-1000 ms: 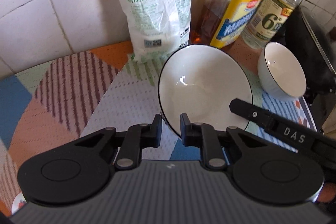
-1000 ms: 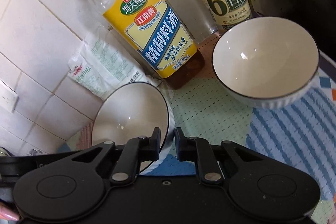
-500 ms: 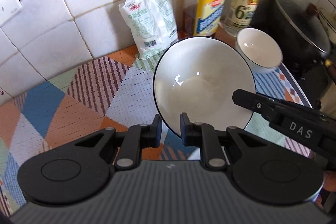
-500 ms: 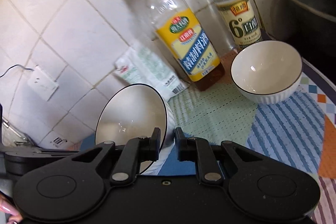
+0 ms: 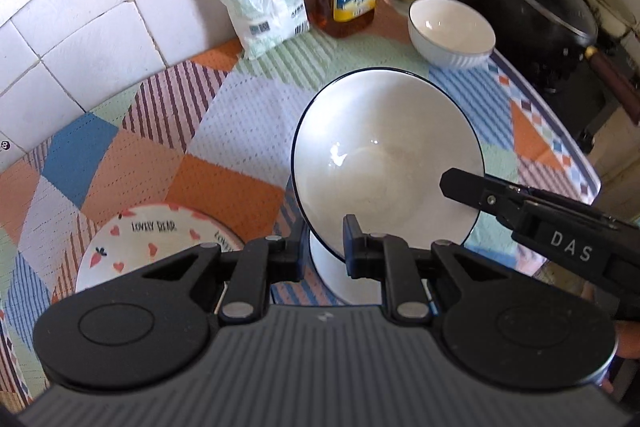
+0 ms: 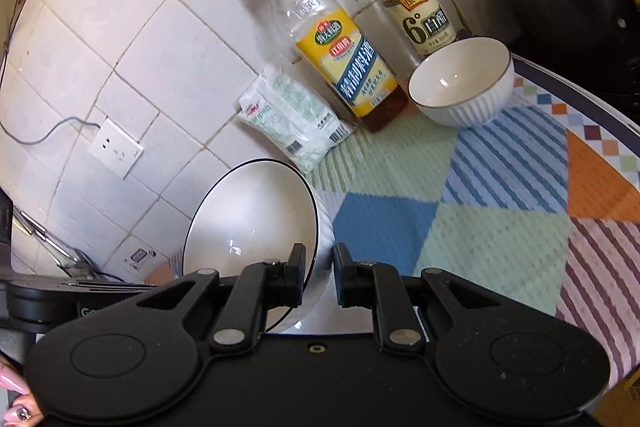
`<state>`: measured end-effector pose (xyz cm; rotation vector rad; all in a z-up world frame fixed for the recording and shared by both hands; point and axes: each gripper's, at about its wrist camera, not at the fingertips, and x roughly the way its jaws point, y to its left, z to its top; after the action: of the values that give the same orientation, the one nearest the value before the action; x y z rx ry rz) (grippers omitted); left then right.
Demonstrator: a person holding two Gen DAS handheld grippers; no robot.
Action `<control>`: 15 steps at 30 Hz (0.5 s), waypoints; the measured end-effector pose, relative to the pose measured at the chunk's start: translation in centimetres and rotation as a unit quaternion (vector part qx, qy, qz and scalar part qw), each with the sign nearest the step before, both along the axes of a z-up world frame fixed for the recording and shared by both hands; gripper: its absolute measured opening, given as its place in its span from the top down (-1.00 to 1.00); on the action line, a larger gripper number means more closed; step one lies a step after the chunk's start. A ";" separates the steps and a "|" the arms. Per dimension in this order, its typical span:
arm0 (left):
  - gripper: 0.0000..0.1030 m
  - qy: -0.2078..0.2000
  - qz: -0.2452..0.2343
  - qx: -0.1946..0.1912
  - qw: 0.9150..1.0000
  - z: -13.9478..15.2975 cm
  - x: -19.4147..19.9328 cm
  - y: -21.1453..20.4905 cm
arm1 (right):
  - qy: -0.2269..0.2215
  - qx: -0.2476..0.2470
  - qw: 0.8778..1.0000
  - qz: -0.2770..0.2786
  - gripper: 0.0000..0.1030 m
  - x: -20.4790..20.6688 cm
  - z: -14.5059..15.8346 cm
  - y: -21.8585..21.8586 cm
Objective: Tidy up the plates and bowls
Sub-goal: 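Lift the second bowl with both grippers and carry it over the first bowl, then lower the second bowl into the first bowl and open both grippers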
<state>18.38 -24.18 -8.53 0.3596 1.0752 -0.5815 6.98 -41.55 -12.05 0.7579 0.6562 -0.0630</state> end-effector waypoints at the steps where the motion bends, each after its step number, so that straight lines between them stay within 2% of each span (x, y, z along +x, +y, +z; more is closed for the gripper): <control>1: 0.69 0.005 0.001 0.004 1.000 -0.3 -0.1 0.1 | 0.004 -0.004 1.000 0.002 0.64 -0.2 -0.1 0.3; 4: 0.69 0.031 0.009 0.011 0.999 -1.3 -0.2 0.5 | 0.014 -0.016 1.000 0.010 0.64 -0.4 -0.3 0.9; 9: 0.69 0.036 0.003 0.017 0.999 -1.9 -0.8 0.6 | 0.025 -0.050 0.998 0.011 0.64 -1.1 0.0 2.2; 13: 0.68 0.054 0.007 -0.001 0.999 -2.3 -0.6 0.6 | 0.040 -0.084 0.996 0.007 0.65 -1.2 0.5 2.7; 15: 0.68 0.054 0.010 0.005 0.998 -2.6 -0.7 0.3 | 0.050 -0.095 0.994 0.002 0.65 -1.1 0.6 2.8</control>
<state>17.67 -23.88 -11.11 0.3293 1.1840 -0.5834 5.89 -38.71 -11.45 0.5728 0.7357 -0.1595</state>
